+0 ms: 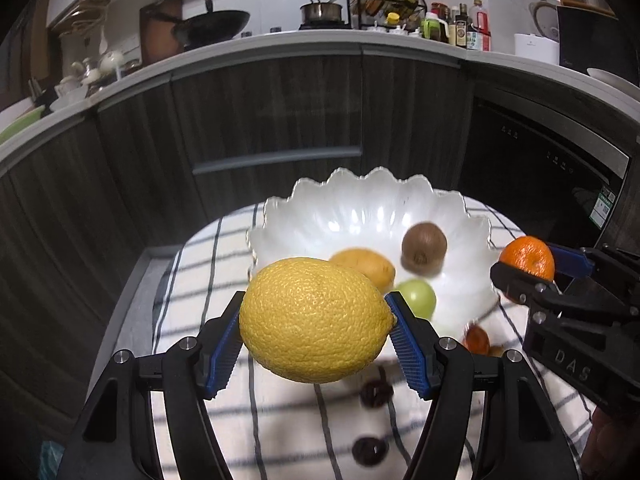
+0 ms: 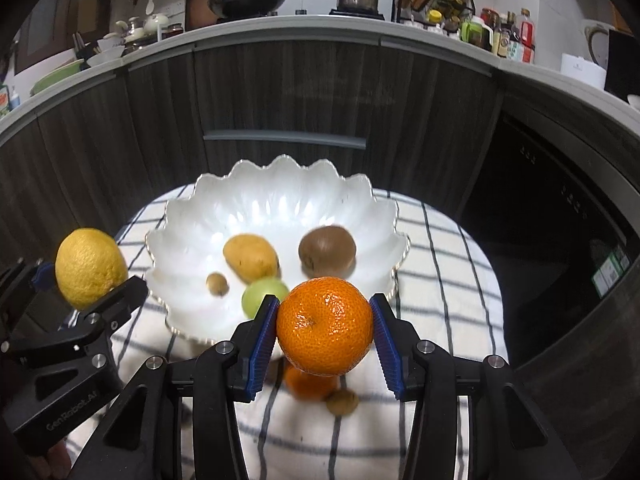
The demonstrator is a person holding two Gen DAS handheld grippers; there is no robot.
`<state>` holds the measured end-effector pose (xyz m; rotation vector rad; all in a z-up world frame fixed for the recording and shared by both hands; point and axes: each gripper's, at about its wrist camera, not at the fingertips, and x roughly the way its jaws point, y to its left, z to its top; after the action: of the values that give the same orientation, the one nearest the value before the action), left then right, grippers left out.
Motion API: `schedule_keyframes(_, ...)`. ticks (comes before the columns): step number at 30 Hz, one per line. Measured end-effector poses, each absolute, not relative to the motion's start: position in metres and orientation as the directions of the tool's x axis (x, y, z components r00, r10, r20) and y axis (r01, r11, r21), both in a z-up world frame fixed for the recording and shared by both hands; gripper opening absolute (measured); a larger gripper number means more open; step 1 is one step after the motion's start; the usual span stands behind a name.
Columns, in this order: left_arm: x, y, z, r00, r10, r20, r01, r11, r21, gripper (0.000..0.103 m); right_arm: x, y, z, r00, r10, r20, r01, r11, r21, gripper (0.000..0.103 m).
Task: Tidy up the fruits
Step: 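Lift the lemon and mandarin and carry both over the white bowl, then open both tools to drop the lemon and mandarin into the bowl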
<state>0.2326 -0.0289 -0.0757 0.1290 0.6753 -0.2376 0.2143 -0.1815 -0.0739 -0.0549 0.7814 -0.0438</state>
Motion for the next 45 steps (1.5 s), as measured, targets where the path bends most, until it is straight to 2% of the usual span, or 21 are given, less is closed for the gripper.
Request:
schedule_keyframes(8, 0.272, -0.042, -0.08, 0.747, -0.21, -0.631, 0.313, 0.948, 0.055, 0.067, 0.248, -0.187, -0.085, 0.696, -0.056, -0.716, 0.024, 0.998, -0.055, 0.047)
schedule_keyframes(14, 0.298, -0.047, -0.097, 0.715, -0.21, -0.667, 0.318, 0.947, 0.043, 0.067, 0.269, -0.191, -0.099, 0.668, -0.043, -0.743, 0.021, 0.999, -0.039, 0.047)
schedule_keyframes(31, 0.315, -0.048, -0.119, 0.658, -0.186, -0.729, 0.306, 0.951, 0.034, 0.069, 0.295, -0.192, -0.123, 0.599, -0.03, -0.8, 0.008, 0.999, -0.032, 0.048)
schedule_keyframes(33, 0.314, -0.046, -0.115, 0.672, -0.181, -0.718, 0.302, 0.952, 0.042, 0.076, 0.294, -0.192, -0.122, 0.602, -0.039, -0.797, 0.011, 0.999, -0.04, 0.053)
schedule_keyframes(34, 0.313, -0.045, -0.113, 0.678, -0.171, -0.715, 0.293, 0.955, 0.049, 0.078, 0.293, -0.192, -0.12, 0.607, -0.051, -0.793, 0.018, 0.999, -0.051, 0.066)
schedule_keyframes(35, 0.313, -0.044, -0.112, 0.681, -0.167, -0.713, 0.287, 0.957, 0.051, 0.078, 0.291, -0.192, -0.117, 0.616, -0.072, -0.784, 0.034, 0.997, -0.065, 0.074)
schedule_keyframes(38, 0.313, -0.04, -0.11, 0.686, -0.153, -0.712, 0.27, 0.961, 0.054, 0.082, 0.288, -0.194, -0.11, 0.635, -0.11, -0.765, 0.062, 0.994, -0.091, 0.086)
schedule_keyframes(45, 0.297, -0.035, -0.096, 0.725, -0.116, -0.679, 0.228, 0.971, 0.078, 0.1, 0.277, -0.194, -0.097, 0.655, -0.151, -0.74, 0.092, 0.989, -0.12, 0.087)
